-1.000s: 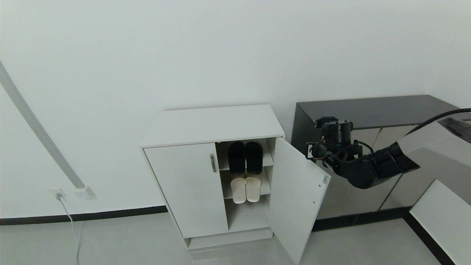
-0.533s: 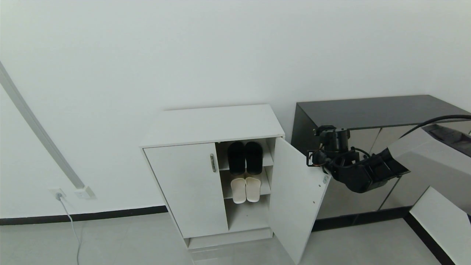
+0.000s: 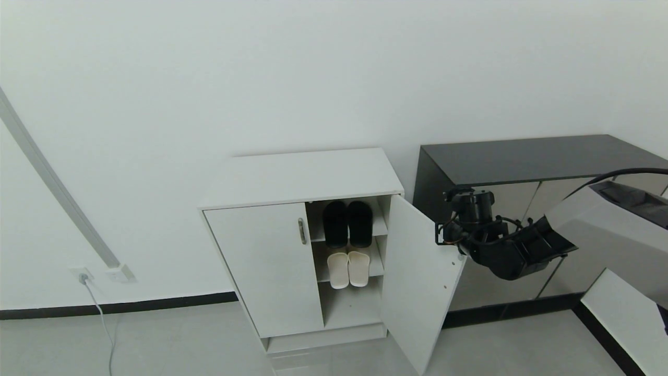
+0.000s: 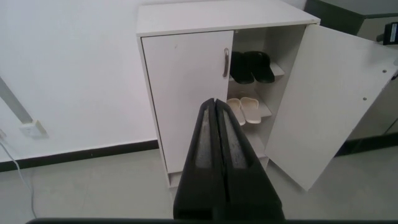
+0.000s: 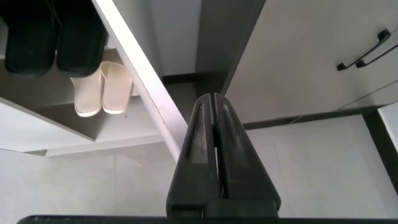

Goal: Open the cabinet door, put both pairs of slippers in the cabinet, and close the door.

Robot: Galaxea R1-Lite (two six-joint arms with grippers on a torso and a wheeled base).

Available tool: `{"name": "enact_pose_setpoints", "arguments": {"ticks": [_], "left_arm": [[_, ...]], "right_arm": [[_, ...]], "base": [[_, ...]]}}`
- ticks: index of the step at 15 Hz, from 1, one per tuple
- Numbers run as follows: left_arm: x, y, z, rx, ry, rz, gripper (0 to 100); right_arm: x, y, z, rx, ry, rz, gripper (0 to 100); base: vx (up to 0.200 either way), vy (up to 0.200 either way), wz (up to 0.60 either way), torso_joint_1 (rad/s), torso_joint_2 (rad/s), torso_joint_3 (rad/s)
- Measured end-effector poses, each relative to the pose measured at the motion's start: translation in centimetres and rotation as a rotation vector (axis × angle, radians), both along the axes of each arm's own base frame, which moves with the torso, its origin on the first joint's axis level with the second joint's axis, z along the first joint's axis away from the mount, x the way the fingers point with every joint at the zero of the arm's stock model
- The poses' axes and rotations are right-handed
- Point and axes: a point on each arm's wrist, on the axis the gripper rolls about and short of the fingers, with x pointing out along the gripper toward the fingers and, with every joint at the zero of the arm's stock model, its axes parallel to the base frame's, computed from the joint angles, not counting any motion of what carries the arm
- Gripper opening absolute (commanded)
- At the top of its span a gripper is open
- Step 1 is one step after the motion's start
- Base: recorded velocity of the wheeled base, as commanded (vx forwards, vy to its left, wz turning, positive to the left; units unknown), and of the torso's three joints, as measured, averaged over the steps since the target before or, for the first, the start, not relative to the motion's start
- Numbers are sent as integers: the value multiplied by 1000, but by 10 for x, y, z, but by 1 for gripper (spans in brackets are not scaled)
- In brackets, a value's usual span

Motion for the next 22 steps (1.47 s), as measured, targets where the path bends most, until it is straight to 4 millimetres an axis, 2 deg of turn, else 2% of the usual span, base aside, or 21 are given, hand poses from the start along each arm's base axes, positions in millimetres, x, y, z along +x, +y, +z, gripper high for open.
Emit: {"name": "enact_pose_setpoints", "arguments": {"ticks": [4, 9, 14, 17, 22], "left_arm": [[0, 0, 0, 0, 0, 0, 0], [0, 0, 0, -1, 0, 0, 0], [0, 0, 0, -1, 0, -1, 0], [0, 0, 0, -1, 0, 0, 0], [0, 0, 0, -1, 0, 0, 0]], "right_arm": [[-2, 2, -4, -9, 13, 8, 0], [-16, 20, -8, -18, 36, 55, 0], [-53, 66, -12, -6, 65, 179, 0], [-76, 97, -5, 38, 57, 265, 0], [-101, 106, 21, 74, 22, 368, 0]], "base": [[0, 0, 0, 0, 0, 0], [0, 0, 0, 0, 0, 0], [0, 0, 0, 0, 0, 0], [0, 0, 0, 0, 0, 0], [0, 0, 0, 0, 0, 0]]}}
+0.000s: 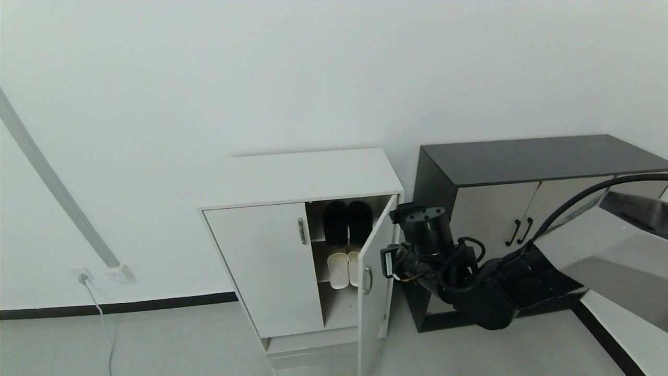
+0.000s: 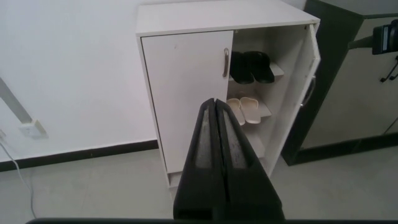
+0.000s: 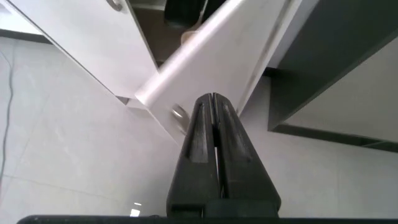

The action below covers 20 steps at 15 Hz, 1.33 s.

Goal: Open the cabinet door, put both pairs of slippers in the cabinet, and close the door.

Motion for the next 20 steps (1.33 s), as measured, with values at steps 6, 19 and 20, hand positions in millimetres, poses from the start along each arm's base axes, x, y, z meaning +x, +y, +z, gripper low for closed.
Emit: {"name": "enact_pose_setpoints", "arguments": {"ticks": [6, 19, 20], "left_arm": [[0, 0, 0, 0, 1, -1, 0], [0, 0, 0, -2, 0, 1, 0], [0, 0, 0, -2, 0, 1, 0]], "right_arm": [[-12, 1, 6, 1, -2, 25, 0], [-26, -24, -13, -13, -47, 42, 0], [-29, -28, -16, -17, -41, 41, 0]], "base": [[0, 0, 400, -2, 0, 2], [46, 0, 46, -1, -1, 0], [200, 0, 0, -2, -12, 2]]}}
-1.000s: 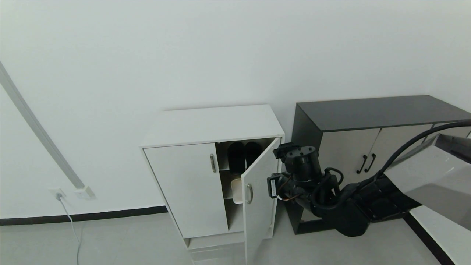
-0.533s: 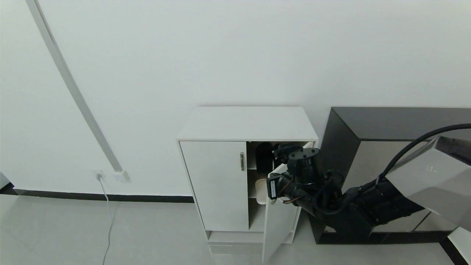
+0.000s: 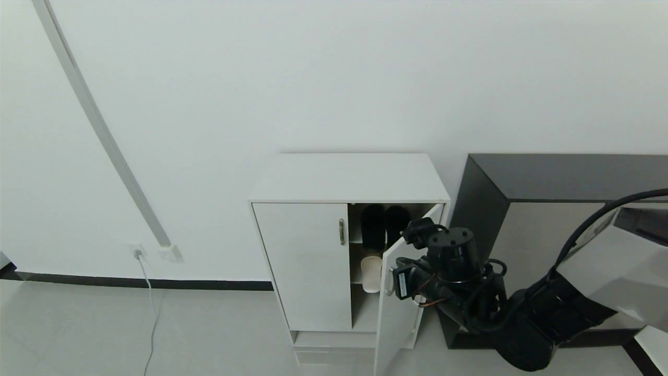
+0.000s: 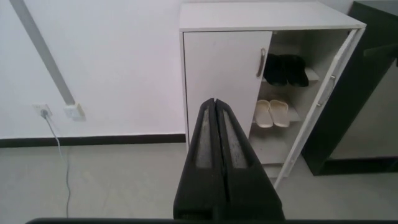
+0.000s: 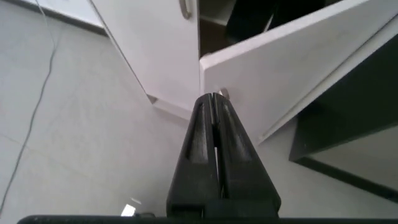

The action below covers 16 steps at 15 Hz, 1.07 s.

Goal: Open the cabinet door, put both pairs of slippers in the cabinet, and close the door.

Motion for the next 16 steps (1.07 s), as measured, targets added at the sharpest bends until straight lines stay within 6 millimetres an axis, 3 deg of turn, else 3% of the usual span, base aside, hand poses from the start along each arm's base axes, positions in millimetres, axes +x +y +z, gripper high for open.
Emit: {"name": "enact_pose_setpoints", "arguments": {"ticks": [5, 10, 16], "left_arm": [[0, 0, 0, 0, 0, 0, 0], [0, 0, 0, -1, 0, 0, 0], [0, 0, 0, -1, 0, 1, 0]], "right_arm": [[-12, -18, -17, -44, 56, -13, 0], [-12, -18, -25, -58, 75, -11, 0], [10, 1, -31, -36, 46, -10, 0]], "base": [[200, 0, 0, 9, 2, -1], [0, 0, 0, 0, 0, 0], [0, 0, 0, 0, 0, 0]]}}
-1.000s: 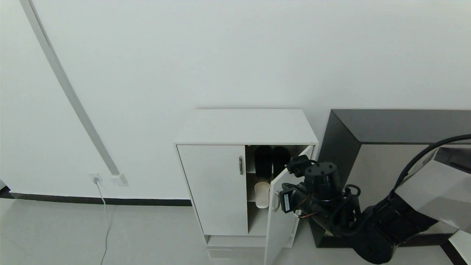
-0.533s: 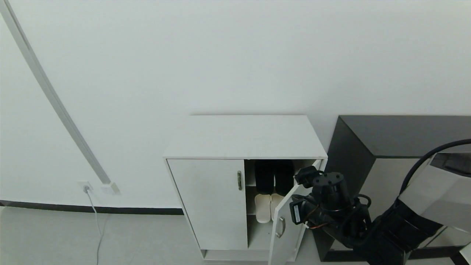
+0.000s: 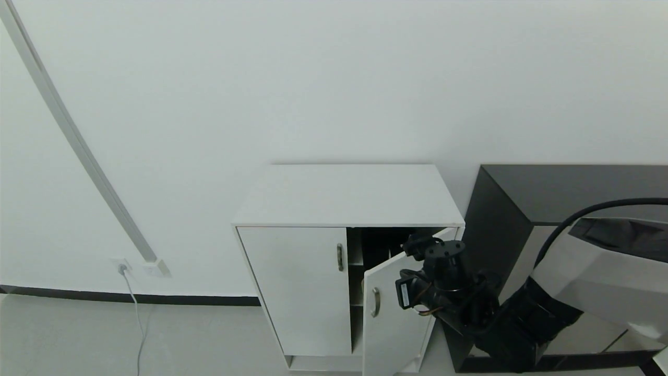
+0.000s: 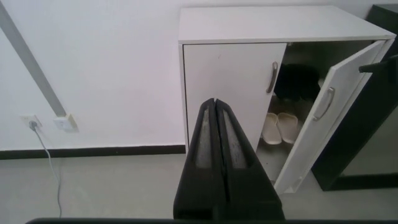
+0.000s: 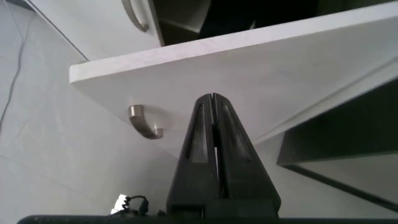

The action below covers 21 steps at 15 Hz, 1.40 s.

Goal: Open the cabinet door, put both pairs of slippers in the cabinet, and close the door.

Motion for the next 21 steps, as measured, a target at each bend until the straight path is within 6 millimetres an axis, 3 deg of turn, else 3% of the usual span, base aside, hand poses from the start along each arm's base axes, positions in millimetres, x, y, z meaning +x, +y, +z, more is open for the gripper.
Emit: {"name": "enact_pose_setpoints", "arguments": {"ticks": [6, 14, 21], "left_arm": [[0, 0, 0, -1, 0, 0, 0], [0, 0, 0, -1, 0, -1, 0], [0, 0, 0, -1, 0, -1, 0]], "right_arm": [[39, 18, -11, 35, -45, -23, 0], [79, 25, -22, 36, -67, -60, 0], [98, 27, -26, 35, -73, -79, 0]], "base": [[0, 0, 0, 0, 0, 0], [0, 0, 0, 0, 0, 0], [0, 0, 0, 0, 0, 0]]}}
